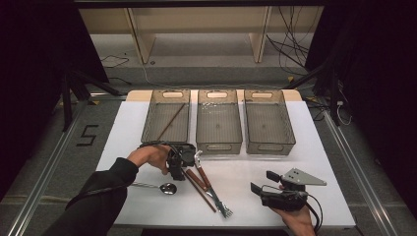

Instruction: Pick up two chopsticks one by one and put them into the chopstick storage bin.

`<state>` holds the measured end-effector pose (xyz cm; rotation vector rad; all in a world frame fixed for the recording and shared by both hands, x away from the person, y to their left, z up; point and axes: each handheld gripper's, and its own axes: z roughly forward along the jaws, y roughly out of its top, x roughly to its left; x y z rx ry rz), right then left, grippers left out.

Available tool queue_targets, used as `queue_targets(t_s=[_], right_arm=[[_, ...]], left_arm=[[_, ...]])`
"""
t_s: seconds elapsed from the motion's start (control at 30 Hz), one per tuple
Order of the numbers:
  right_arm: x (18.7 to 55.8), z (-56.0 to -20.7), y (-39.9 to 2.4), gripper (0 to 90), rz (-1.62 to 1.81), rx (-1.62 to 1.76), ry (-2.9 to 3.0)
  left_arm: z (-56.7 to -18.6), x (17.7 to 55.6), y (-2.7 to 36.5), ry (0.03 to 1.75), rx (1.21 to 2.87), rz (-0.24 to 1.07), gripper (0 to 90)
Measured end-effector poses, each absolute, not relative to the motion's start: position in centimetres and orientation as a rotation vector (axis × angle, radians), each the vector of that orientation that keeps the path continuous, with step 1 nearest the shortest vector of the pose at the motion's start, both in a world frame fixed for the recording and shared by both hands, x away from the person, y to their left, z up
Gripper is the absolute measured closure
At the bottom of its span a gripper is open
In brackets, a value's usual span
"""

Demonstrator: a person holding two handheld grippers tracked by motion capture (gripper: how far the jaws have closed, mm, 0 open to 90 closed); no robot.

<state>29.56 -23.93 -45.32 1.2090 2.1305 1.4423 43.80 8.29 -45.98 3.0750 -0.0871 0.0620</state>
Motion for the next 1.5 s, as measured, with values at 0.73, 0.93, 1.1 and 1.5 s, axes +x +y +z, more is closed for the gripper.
queue_targets(t_s=[0.73,0.93,1.1,1.5], right_arm=[[29.6,-45.4,-24.0,24.6,1.448,1.218,2.135],[29.7,-45.4,-24.0,24.6,1.450,1.231,2.133],[29.7,-45.4,-24.0,24.6,1.449,1.234,2.135],[29.8,-45.5,-24.0,24.6,1.450,1.238,2.137]], left_arm=[[-45.9,41.6,9.4,-0.438,3.144,0.045,76.4],[-45.9,41.1,9.7,-0.501,3.141,0.052,78.9],[-45.9,40.6,10.0,-0.545,3.133,0.061,80.8],[-45.9,40.2,10.8,-0.617,3.126,0.053,84.7]])
